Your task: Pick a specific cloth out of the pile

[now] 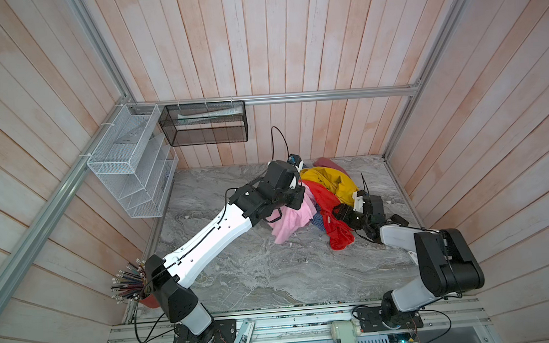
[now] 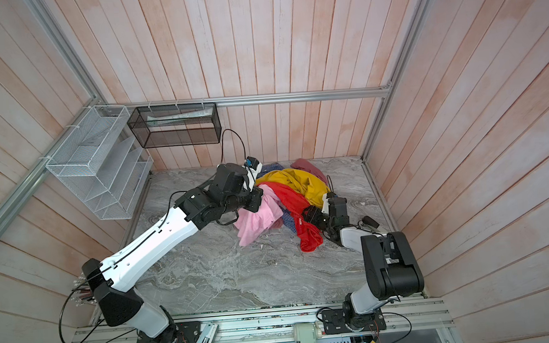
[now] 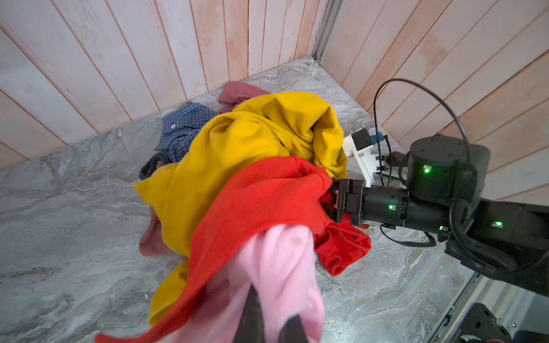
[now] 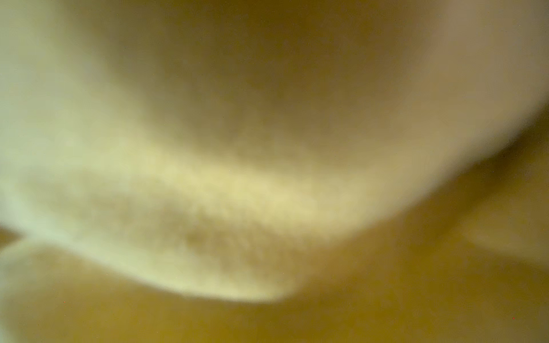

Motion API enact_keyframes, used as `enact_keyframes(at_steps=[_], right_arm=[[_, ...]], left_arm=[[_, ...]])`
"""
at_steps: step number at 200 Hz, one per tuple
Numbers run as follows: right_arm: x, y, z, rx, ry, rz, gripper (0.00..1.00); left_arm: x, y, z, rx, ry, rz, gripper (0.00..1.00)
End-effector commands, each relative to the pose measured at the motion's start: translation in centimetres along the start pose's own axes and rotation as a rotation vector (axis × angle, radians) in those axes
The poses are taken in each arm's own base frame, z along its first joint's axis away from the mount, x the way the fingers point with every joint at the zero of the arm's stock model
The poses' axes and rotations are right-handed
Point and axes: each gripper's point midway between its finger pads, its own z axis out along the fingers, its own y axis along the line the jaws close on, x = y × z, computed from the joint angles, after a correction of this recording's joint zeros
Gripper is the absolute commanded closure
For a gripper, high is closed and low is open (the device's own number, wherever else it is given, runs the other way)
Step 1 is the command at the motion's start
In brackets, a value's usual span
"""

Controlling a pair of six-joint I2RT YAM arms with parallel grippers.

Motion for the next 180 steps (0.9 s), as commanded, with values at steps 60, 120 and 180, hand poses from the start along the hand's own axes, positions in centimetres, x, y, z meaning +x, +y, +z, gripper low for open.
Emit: enact_keyframes(at_steps=[60,120,180], right_arm=[[0.0,-2.8,0.3,0.099,-0.014,0.049,0.3],[-0.1,-3.0,0.4,0.104,-0.014,0.053,0.3],[-0.3,-2.5,0.2,0.086,-0.015,0.032,0.26]], left_arm=[[-11.0,0.4,-8.7,-0.027,-0.288,0.067,1.0],[-14.6,1.0,-12.1,-0.079,-0.42,0.091,1.0],[-16.9,2.8,-14.7,-0.174,-0.496,0.102,1.0]])
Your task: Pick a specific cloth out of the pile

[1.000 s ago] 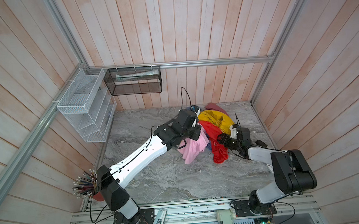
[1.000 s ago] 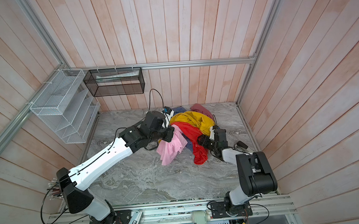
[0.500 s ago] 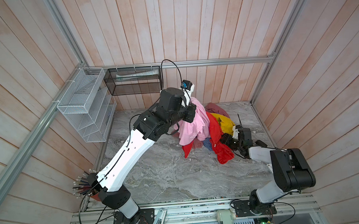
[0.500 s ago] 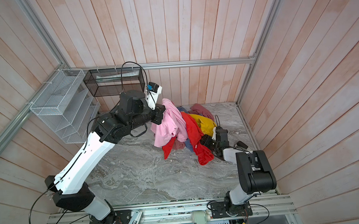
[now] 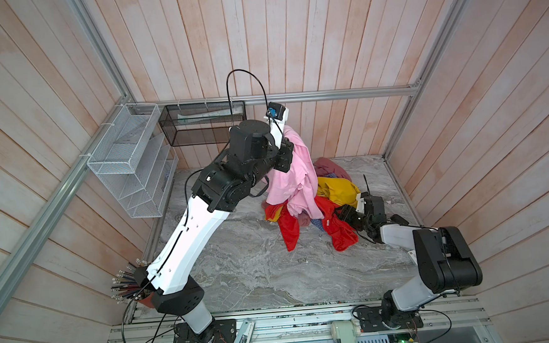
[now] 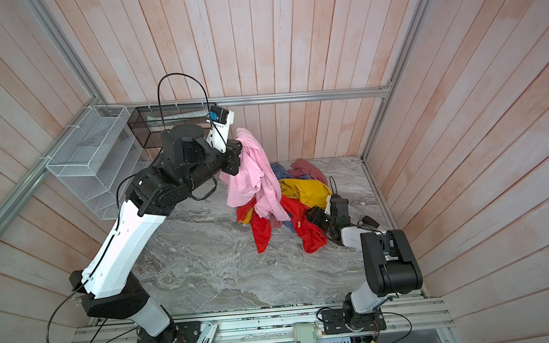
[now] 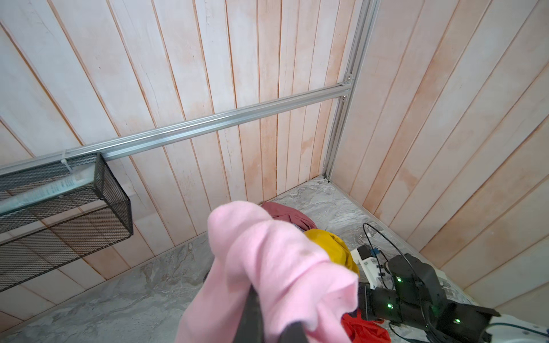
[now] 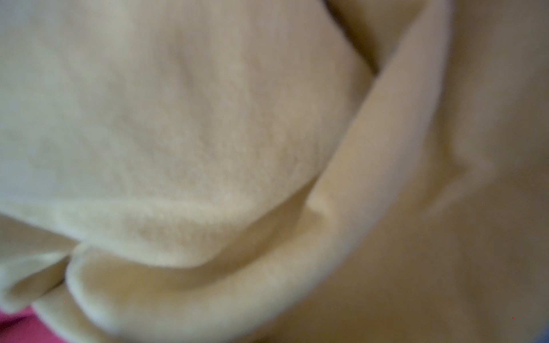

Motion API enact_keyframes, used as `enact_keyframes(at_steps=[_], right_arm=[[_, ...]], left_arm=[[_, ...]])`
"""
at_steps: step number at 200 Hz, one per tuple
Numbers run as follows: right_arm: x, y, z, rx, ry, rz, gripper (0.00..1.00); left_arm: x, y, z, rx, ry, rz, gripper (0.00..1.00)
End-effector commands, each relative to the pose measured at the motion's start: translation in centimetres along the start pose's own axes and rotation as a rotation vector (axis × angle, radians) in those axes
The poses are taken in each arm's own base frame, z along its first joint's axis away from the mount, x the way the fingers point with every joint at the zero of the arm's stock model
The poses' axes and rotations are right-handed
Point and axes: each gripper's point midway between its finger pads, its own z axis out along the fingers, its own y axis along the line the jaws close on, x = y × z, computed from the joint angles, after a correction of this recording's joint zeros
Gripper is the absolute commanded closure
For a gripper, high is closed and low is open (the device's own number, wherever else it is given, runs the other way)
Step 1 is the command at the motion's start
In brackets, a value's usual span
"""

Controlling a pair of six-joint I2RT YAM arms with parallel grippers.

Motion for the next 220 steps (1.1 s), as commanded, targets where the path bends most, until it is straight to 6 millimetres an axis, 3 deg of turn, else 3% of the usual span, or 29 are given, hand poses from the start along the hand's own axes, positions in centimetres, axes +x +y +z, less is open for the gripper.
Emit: enact_keyframes(at_steps=[1,59,94,127,159,220], right_arm=[[0.0,-0.4,0.0,0.014,0.002,-0.006,0.26],[-1.1,1.2,-0.9,-0.038,-0.037,-0.084,0.11],[-2.0,2.2,-1.9,-0.05,-0.074,-0.136,0.02],[-3.3,2.7,-3.2,-0.017,-0.123,-0.183,0.02],[-4.9,2.6,-5.0,0.051,-0.199,-0.228,0.02],[-6.9,2.8,-7.8,0.124,-0.305,-0.283,0.02]], left_arm=[[-3.3,1.7,-1.7,-0.07,-0.112,0.013,1.0],[-7.8,4.8,-6.7,-0.205,-0.282,0.018,1.0],[-9.5,6.0,-8.4,-0.27,-0.353,0.027,1.0],[-10.2,7.7,-9.4,-0.374,-0.381,0.034,1.0],[-9.5,10.6,-9.7,-0.451,-0.353,-0.008,1.0],[-3.9,19.0,-8.7,-0.577,-0.205,-0.12,1.0]])
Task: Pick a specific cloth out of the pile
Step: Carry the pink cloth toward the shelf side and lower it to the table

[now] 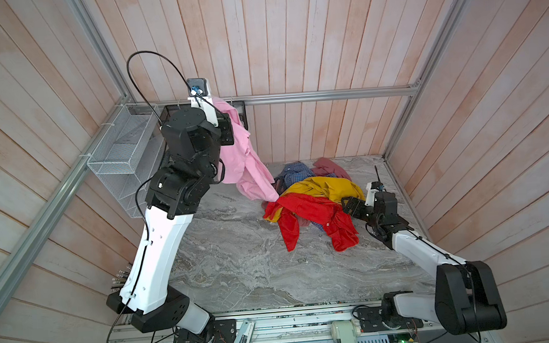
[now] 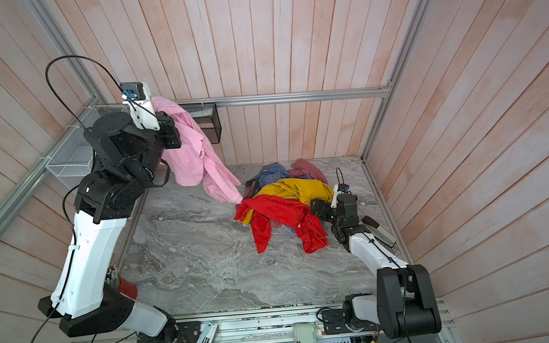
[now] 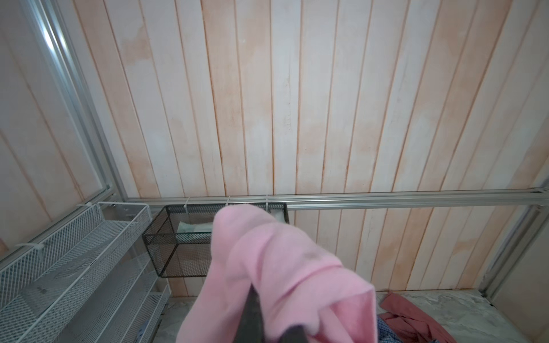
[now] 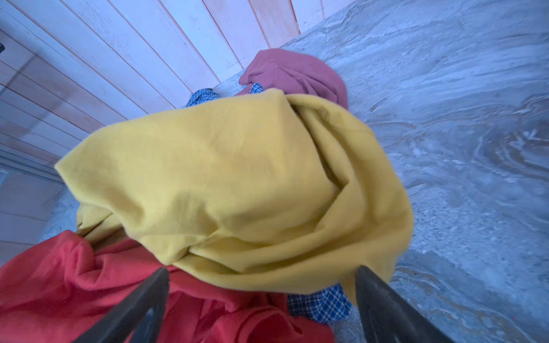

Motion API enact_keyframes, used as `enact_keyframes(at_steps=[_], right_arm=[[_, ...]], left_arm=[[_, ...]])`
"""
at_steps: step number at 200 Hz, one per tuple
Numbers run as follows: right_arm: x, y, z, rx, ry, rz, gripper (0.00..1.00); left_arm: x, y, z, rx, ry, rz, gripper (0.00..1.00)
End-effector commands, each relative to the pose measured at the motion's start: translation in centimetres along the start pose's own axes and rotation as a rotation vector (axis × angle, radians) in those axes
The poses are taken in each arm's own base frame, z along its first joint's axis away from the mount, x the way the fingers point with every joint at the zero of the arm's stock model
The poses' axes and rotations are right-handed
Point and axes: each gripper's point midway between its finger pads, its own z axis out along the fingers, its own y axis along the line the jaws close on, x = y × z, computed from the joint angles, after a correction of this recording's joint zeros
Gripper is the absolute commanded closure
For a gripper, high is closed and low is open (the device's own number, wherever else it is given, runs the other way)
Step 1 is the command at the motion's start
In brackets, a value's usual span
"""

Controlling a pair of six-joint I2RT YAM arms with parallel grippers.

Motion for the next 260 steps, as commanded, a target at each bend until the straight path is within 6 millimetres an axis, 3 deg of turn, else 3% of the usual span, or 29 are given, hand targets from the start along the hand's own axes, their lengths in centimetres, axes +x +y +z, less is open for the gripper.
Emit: enact_keyframes(at_steps=[1,59,109,137,196,210,260], right_arm=[[-1.7,-0.7,-0.9,0.065,-0.05,-0.041,0.02],[-3.3,-1.3,-3.1,0.119,-0.157,-0.103,0.02],[-3.1,-1.2,-3.3,0.113,-0.159,-0.119,0.02],[-3.3,-1.3,-3.6,0.122,-0.169,-0.123,0.02],[-3.4,-1.3,-3.5,0.122,-0.167,-0.139,0.02],[-3.4,-1.2,-3.4,0.121,-0.165,-0.14,0.02],[-3.5,-0.9,-2.8,0.105,-0.154,-0.127,0.02]], left_arm=[[1.1,2.2,0.3,-0.016,0.031,-0.068,1.0],[6.3,7.2,2.8,-0.12,0.153,-0.047,1.0],[12.5,8.7,5.5,-0.1,0.282,-0.078,1.0],[15.6,9.2,4.6,-0.129,0.365,-0.077,1.0],[21.9,10.9,-0.4,-0.209,0.526,-0.052,1.0],[21.9,11.1,-1.8,-0.223,0.539,-0.054,1.0],[18.5,11.0,-4.6,-0.24,0.473,-0.067,1.0]])
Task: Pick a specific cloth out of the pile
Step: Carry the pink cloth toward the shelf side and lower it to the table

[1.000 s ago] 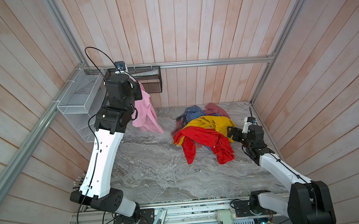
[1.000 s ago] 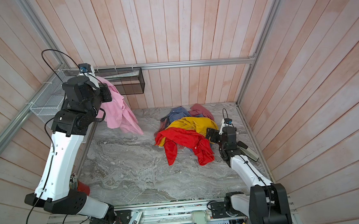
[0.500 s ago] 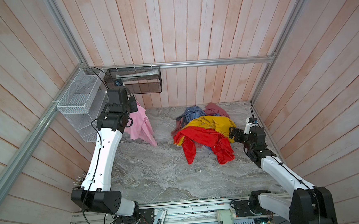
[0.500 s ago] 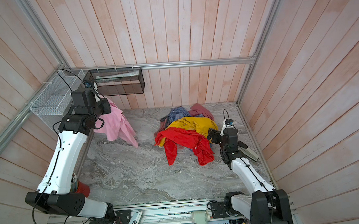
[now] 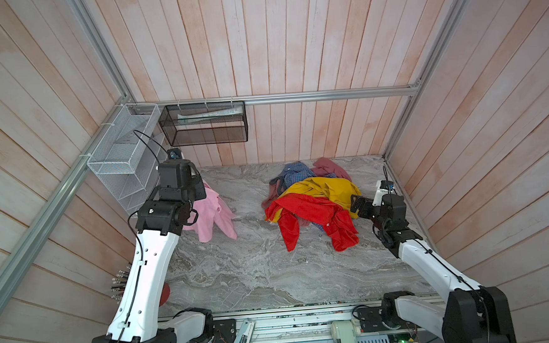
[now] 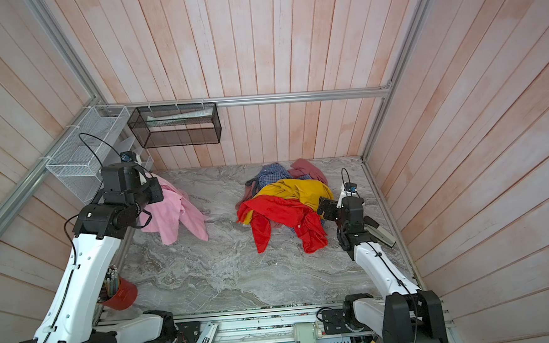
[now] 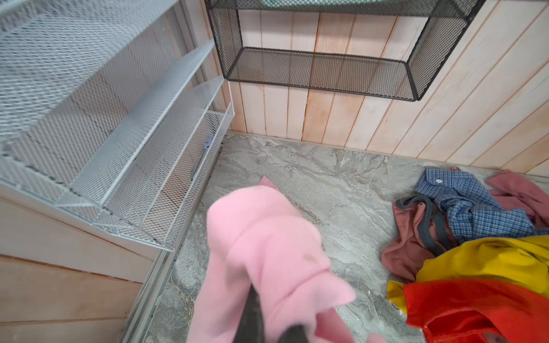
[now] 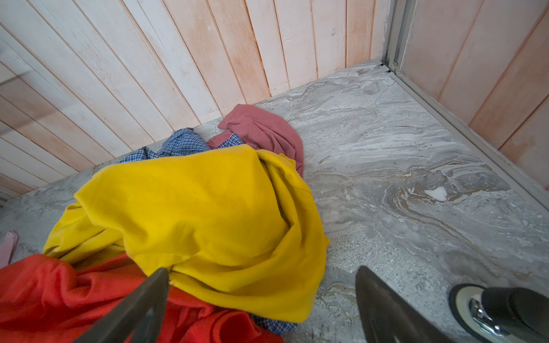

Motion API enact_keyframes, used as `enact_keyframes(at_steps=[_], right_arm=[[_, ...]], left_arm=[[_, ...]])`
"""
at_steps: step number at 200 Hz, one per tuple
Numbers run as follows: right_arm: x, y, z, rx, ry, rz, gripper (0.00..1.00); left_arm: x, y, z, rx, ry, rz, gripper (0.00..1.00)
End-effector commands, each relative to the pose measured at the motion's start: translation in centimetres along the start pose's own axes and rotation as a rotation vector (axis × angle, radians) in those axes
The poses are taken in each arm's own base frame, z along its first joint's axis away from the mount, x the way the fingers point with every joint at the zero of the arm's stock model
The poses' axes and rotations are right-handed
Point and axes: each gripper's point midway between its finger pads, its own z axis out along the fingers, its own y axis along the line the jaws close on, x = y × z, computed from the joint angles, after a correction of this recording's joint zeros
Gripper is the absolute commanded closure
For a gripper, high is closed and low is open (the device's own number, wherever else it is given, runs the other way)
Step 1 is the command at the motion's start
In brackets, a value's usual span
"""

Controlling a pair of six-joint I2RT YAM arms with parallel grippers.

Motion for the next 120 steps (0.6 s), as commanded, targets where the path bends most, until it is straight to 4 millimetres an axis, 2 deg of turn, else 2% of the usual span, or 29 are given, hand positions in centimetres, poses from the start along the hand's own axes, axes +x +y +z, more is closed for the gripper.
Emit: enact_keyframes(at_steps=[1,40,72,92,120], right_arm=[[-0.4,0.1,0.4,-0.003,0.002,-0.002,0.02],[-0.9,0.4,0.5,-0.012,-0.002,-0.009,0.03],[-0.7,0.2,0.5,-0.004,0.005,-0.008,0.03],[-0.5,0.2,0.6,-0.002,0.009,0.002,0.03],[-0.6,0.2,0.7,-0.002,0.008,0.006,0.03]], left_arm=[[-1.5,0.5,-2.1,-0.027,-0.049,-0.032,1.0],[-2.5,0.4,-4.4,-0.062,-0.063,-0.015,1.0],[-4.5,1.1,-6.0,-0.09,-0.134,-0.009,1.0],[-4.3,0.5,-4.4,-0.109,-0.114,0.053,1.0],[-2.7,-1.0,0.2,-0.132,-0.029,0.148,1.0]])
